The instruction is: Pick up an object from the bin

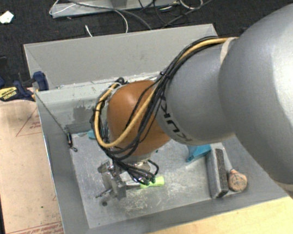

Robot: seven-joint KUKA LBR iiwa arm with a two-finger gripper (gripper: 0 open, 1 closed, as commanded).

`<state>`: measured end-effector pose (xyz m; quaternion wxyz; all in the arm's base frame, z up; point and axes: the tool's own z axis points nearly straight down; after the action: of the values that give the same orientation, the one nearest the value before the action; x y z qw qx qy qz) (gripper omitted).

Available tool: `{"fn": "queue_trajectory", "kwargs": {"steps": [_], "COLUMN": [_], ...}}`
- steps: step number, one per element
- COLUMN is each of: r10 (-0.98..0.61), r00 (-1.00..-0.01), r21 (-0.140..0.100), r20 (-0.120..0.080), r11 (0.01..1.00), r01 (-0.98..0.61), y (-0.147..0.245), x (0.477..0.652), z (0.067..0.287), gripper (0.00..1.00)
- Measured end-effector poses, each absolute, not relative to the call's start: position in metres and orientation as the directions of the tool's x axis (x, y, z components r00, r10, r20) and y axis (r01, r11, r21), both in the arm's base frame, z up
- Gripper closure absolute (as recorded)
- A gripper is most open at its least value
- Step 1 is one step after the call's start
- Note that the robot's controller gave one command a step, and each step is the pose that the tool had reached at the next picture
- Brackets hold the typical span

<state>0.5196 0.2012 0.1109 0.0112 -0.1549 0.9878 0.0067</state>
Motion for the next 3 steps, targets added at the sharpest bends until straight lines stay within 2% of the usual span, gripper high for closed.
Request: {"fn": "queue_trajectory", "kwargs": {"steps": [1, 2, 3], "r10": [-0.452, -0.523, -0.572], "r00": [-0.892, -0.852, -0.819], "r21": [0.008, 0.007, -0.001], "r20": [-0.023, -0.017, -0.034], "r11": [0.892, 0.852, 0.820], "r01": [-0.452, -0.523, -0.573], "y": [0.179, 0.184, 0.169], "x": [0.539, 0.536, 0.561], "z": [0.084, 0.136, 0.133], "gripper": [1.00, 1.00, 1.00]}}
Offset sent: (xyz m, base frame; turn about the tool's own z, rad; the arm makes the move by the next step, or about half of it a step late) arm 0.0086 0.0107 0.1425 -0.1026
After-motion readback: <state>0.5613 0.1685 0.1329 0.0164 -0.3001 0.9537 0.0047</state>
